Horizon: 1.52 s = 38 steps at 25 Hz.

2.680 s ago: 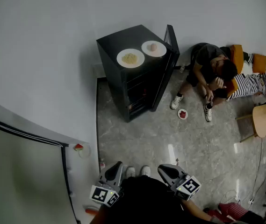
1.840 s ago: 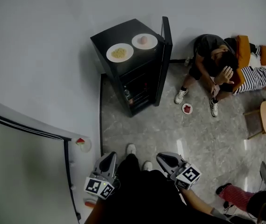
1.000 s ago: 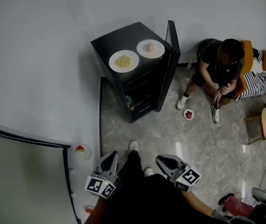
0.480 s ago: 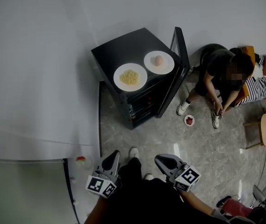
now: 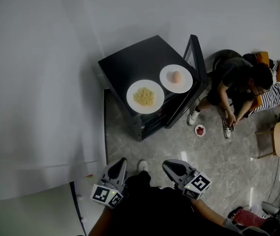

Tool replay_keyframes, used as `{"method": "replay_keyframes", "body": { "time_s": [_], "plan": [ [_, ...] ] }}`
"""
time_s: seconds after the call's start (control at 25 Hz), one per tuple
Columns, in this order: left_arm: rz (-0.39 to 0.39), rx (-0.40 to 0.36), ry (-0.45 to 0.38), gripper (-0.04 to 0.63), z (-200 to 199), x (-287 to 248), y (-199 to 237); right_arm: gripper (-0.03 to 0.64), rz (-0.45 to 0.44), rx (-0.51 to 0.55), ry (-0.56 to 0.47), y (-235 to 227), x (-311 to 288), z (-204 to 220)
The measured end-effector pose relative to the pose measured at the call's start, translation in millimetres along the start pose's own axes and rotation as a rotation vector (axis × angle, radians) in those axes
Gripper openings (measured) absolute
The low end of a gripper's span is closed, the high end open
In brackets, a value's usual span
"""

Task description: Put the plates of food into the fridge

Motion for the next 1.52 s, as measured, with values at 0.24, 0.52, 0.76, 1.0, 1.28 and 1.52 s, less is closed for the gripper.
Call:
{"method": "replay_keyframes", "body": {
  "time_s": [0.24, 0.52, 0.76, 1.0, 1.28, 1.52],
  "plan": [
    [0.021, 0.000, 0.002, 0.029, -19, -20, 22, 0.040, 0.026, -0.006, -0.013, -22, -28, -18],
    [0.020, -0.009, -0.004, 0.029, -31, -37, 30, 0.040, 0.018, -0.059, -0.054, -45, -48, -33],
    [-0.010, -0.012, -0.016, 0.029, -38, -52, 28, 0.040, -0.017, -0.155, -0.054, -72, -61, -37],
    [-0.037, -0.007, -0.022, 0.029, -39, -64, 27, 0.041, -0.048, -0.290, -0.118, -99, -77, -50],
    [-0.055, -0.017, -0.033, 0.029, -42, -71, 28, 0.087, -0.070, -0.472, -0.189, -117, -96, -56],
    [-0.074, -0.017, -0.035, 0.029, -44, -71, 29, 0.126, -0.056, -0.654, -0.238, -133, -111, -54]
  ]
}}
Point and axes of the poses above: the fingertips, and each gripper's own axes: x backward along the fingers, y to its left, z out of its underside, the point moved 3 cm from there along x, backward along the fingers, and after that the axes turned 11 degrees about x, right-handed, at the moved point
